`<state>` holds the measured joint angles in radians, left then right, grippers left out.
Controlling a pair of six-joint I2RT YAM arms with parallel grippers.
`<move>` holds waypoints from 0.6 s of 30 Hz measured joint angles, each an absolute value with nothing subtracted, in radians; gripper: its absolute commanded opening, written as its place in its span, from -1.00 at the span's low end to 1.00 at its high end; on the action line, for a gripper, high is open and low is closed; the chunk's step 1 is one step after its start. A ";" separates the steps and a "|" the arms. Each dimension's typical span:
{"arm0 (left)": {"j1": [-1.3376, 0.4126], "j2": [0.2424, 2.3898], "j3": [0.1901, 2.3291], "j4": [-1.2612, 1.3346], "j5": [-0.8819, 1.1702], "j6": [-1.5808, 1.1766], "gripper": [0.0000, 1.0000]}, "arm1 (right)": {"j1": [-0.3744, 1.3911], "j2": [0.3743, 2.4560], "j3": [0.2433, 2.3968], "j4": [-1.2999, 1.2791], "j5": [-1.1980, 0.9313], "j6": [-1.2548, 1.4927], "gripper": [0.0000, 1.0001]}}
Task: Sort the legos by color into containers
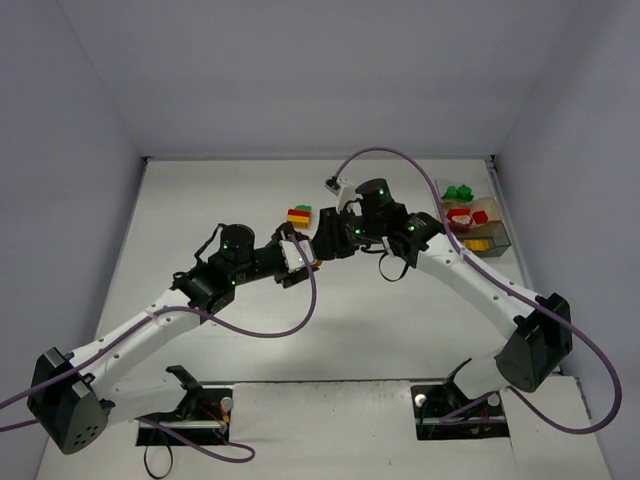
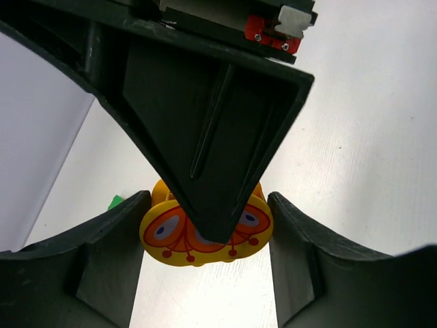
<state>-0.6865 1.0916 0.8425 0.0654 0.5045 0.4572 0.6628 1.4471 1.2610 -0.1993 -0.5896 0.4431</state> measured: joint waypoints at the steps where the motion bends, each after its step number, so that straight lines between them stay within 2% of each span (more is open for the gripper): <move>1: -0.686 1.097 0.842 0.069 0.501 0.456 -0.06 | 0.663 1.447 1.260 -0.199 -0.582 0.440 -1.00; 4: -0.686 1.114 0.842 0.090 0.489 0.431 0.32 | 0.655 1.446 1.258 -0.199 -0.564 0.440 -1.00; 5: -0.687 1.120 0.842 0.105 0.477 0.416 0.37 | 0.648 1.444 1.254 -0.197 -0.562 0.441 -1.00; 10: -0.689 1.128 0.838 0.120 0.345 0.292 0.50 | 0.461 1.411 1.187 -0.194 -0.442 0.443 -1.00; 15: -0.686 1.127 0.838 0.094 0.150 0.160 0.70 | 0.115 1.399 1.135 -0.204 -0.298 0.469 -1.00; 18: -0.675 1.127 0.838 0.048 0.028 0.082 0.74 | -0.034 1.404 1.135 -0.210 -0.217 0.476 -0.99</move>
<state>-0.6746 1.1275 0.8379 0.0479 0.0280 0.0818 -0.0338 1.4044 1.1347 -0.2100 -0.2169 0.4755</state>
